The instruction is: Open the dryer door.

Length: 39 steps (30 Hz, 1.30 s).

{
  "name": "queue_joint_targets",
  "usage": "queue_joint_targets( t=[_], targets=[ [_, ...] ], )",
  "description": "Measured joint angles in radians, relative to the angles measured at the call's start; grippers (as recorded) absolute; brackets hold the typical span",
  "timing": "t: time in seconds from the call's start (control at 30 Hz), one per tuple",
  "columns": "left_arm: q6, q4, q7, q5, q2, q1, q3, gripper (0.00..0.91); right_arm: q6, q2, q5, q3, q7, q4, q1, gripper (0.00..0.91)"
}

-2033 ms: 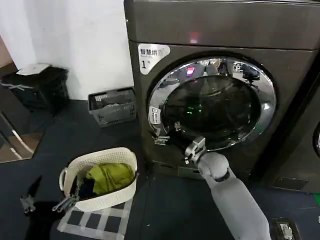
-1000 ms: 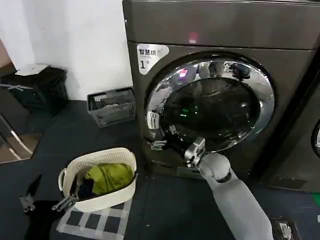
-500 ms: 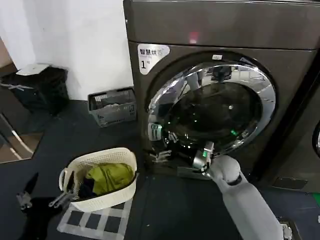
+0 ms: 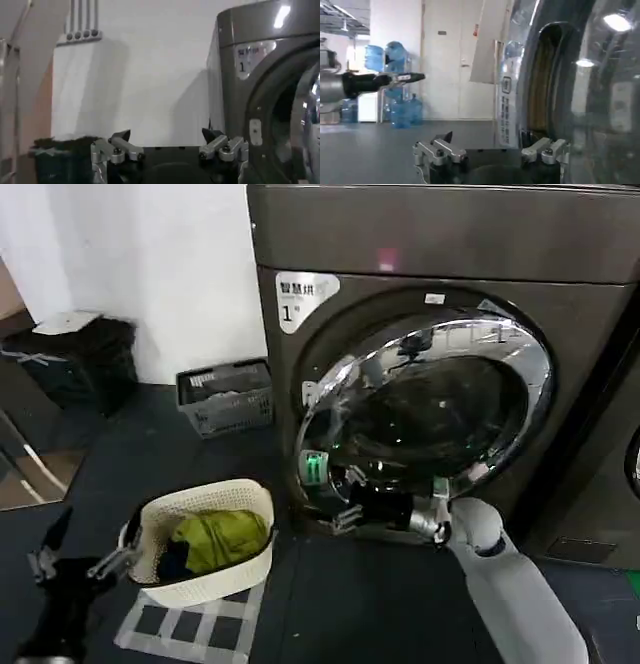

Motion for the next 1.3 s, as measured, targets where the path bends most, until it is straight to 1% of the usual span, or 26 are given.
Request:
queue_joint_targets(
  t=[0.23, 0.4, 0.53, 0.67, 0.8, 0.87, 1.0, 1.07, 1.17, 1.3],
  targets=[
    [-0.007, 0.055, -0.019, -0.143, 0.132, -0.078, 0.025, 0.907, 0.005, -0.021, 0.000, 0.026, -0.078, -0.002, -0.018, 0.907],
    [-0.018, 0.116, -0.008, -0.237, 0.230, -0.131, 0.052, 0.907, 0.007, -0.032, -0.001, 0.041, -0.140, 0.008, -0.032, 0.907],
    [-0.032, 0.179, 0.031, -0.326, 0.308, -0.186, 0.076, 0.907, 0.009, -0.044, -0.001, 0.048, -0.190, 0.013, -0.043, 0.907],
    [-0.034, 0.238, 0.082, -0.403, 0.386, -0.244, 0.103, 0.907, 0.031, -0.049, 0.016, 0.053, -0.223, 0.003, -0.043, 0.907],
    [-0.046, 0.287, 0.116, -0.427, 0.462, -0.300, 0.135, 0.907, 0.046, -0.052, 0.025, 0.061, -0.273, -0.007, -0.050, 0.907],
    [-0.061, 0.314, 0.137, -0.448, 0.502, -0.328, 0.156, 0.907, 0.052, -0.059, 0.025, 0.063, -0.285, -0.007, -0.054, 0.907],
    [-0.120, 0.372, 0.216, -0.536, 0.578, -0.379, 0.201, 0.907, 0.068, -0.069, 0.027, 0.063, -0.287, -0.001, -0.059, 0.907],
    [-0.143, 0.403, 0.256, -0.547, 0.613, -0.402, 0.229, 0.907, 0.073, -0.072, 0.028, 0.063, -0.287, -0.001, -0.060, 0.907],
    [-0.145, 0.446, 0.292, -0.587, 0.658, -0.441, 0.274, 0.907, 0.080, -0.076, 0.031, 0.064, -0.287, 0.000, -0.067, 0.907],
    [-0.128, 0.485, 0.312, -0.641, 0.710, -0.503, 0.344, 0.907, 0.087, -0.082, 0.032, 0.072, -0.287, 0.010, -0.080, 0.907]
  ],
)
